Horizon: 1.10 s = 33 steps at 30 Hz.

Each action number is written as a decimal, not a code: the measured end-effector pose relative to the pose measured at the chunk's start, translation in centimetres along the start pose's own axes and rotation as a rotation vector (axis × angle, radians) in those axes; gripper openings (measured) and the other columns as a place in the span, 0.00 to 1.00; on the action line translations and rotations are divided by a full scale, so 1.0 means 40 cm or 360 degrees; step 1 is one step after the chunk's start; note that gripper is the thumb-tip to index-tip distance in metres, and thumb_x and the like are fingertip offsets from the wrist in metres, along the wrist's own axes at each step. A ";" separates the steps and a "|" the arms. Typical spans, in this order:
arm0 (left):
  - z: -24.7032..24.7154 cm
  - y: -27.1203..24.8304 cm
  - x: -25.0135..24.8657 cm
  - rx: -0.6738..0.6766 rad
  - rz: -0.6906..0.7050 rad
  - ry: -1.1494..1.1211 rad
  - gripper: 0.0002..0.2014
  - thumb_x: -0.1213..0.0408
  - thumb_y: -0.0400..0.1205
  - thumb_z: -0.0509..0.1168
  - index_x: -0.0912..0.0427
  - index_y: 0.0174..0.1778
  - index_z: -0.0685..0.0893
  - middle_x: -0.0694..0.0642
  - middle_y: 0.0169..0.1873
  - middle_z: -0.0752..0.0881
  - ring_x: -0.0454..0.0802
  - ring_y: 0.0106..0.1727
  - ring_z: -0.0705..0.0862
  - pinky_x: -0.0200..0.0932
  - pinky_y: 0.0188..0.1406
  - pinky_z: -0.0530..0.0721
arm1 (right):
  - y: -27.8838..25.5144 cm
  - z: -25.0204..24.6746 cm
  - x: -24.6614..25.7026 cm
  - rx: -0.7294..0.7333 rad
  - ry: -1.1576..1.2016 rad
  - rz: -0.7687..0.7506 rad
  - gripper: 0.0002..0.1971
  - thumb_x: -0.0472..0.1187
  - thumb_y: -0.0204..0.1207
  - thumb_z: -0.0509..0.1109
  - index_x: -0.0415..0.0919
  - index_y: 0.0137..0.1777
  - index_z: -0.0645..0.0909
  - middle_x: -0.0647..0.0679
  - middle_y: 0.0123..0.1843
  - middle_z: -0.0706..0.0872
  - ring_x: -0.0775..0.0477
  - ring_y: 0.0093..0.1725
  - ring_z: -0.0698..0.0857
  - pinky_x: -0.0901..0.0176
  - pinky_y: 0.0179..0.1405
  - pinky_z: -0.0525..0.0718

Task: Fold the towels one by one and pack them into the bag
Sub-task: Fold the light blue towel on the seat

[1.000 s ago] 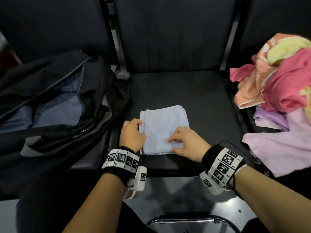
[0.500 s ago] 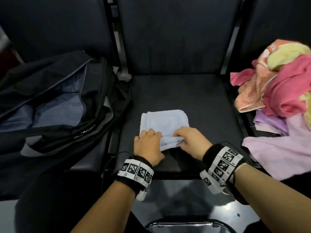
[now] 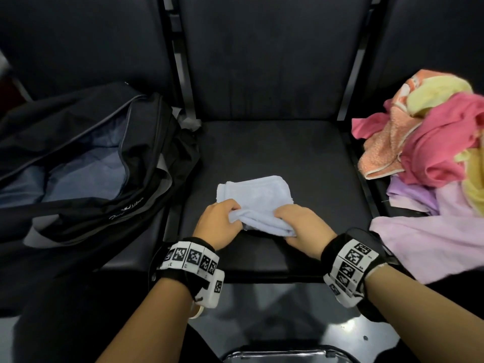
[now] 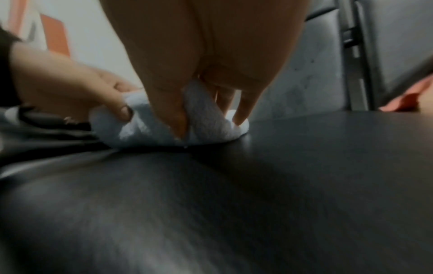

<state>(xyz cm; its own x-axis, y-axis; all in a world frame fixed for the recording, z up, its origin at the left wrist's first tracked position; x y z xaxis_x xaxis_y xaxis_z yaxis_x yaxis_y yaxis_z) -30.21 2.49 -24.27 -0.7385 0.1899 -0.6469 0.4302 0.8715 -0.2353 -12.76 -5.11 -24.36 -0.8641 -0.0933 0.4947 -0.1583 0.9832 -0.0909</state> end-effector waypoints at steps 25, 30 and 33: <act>-0.004 0.052 0.093 -0.0276 -0.0280 -0.0310 0.10 0.59 0.84 0.68 0.59 0.58 0.86 0.54 0.51 0.85 0.54 0.54 0.83 0.45 0.54 0.79 | 0.019 -0.008 -0.208 -0.0276 0.0782 0.0970 0.17 0.54 0.75 0.76 0.45 0.58 0.84 0.56 0.44 0.85 0.51 0.46 0.83 0.62 0.41 0.76; 0.007 0.047 0.112 -0.0172 -0.0357 -0.0340 0.08 0.57 0.83 0.67 0.55 0.54 0.86 0.52 0.45 0.88 0.54 0.52 0.86 0.42 0.47 0.78 | 0.014 -0.022 -0.196 -0.0415 0.1062 0.0975 0.14 0.44 0.70 0.81 0.40 0.37 0.78 0.50 0.33 0.79 0.49 0.38 0.78 0.56 0.39 0.74; -0.003 0.035 0.117 -0.0198 -0.0404 -0.0380 0.08 0.60 0.80 0.70 0.55 0.54 0.86 0.50 0.46 0.87 0.53 0.54 0.86 0.40 0.49 0.78 | 0.017 -0.057 -0.153 -0.0511 0.1153 0.0860 0.14 0.39 0.68 0.80 0.36 0.39 0.76 0.48 0.35 0.77 0.50 0.36 0.76 0.56 0.40 0.74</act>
<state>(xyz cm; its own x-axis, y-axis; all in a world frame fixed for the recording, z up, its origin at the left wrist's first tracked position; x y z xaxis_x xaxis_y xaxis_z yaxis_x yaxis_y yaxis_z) -33.14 4.65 -27.54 -0.6652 -0.1376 -0.7339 0.1715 0.9285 -0.3295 -6.48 -3.50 -25.46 -0.2594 0.3991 0.8794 0.4065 0.8711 -0.2754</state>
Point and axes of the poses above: each hand's wrist, its own y-axis towards the middle knuckle, its own z-axis out of the palm, x = y × z, the point moved 9 cm from there along y, towards the middle knuckle
